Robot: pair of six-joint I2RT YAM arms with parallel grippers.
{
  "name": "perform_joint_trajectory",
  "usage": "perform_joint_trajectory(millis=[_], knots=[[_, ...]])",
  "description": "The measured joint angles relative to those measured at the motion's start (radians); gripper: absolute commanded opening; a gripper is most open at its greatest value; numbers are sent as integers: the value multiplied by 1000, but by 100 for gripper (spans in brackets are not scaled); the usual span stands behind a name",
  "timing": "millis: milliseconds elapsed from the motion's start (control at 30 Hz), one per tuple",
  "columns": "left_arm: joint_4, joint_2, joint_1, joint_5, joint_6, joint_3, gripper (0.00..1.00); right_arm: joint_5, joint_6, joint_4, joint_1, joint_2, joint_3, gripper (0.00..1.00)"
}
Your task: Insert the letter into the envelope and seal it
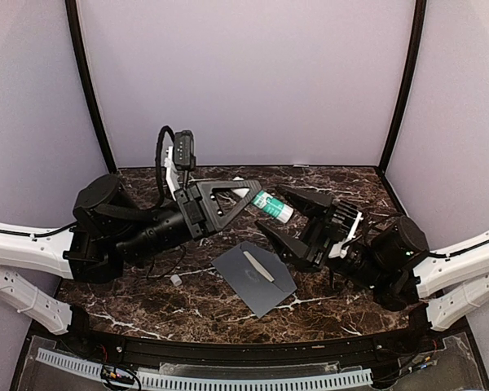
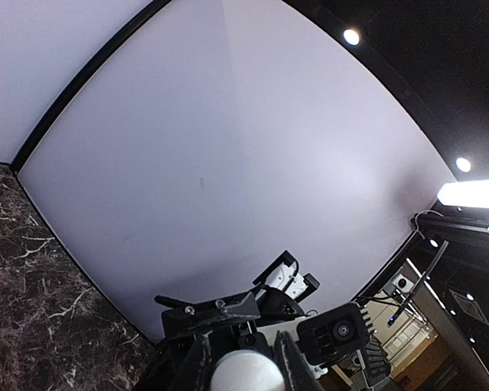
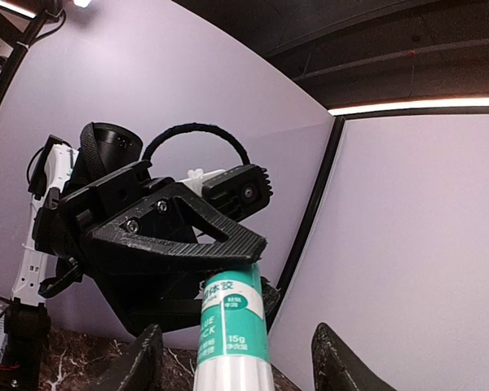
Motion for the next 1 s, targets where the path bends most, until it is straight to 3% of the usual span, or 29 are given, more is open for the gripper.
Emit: perform_joint_trajectory(millis=[267,667,1000], knots=[[26,3,0,15,-21,-1,0,-29,4,-14,0,18,58,40],[48,5,0,29,-26,-2,0,-19,6,-59,-1,62,118,33],[78,2,8,8,-24,-3,0,0,-1,-73,-2,66,135,19]])
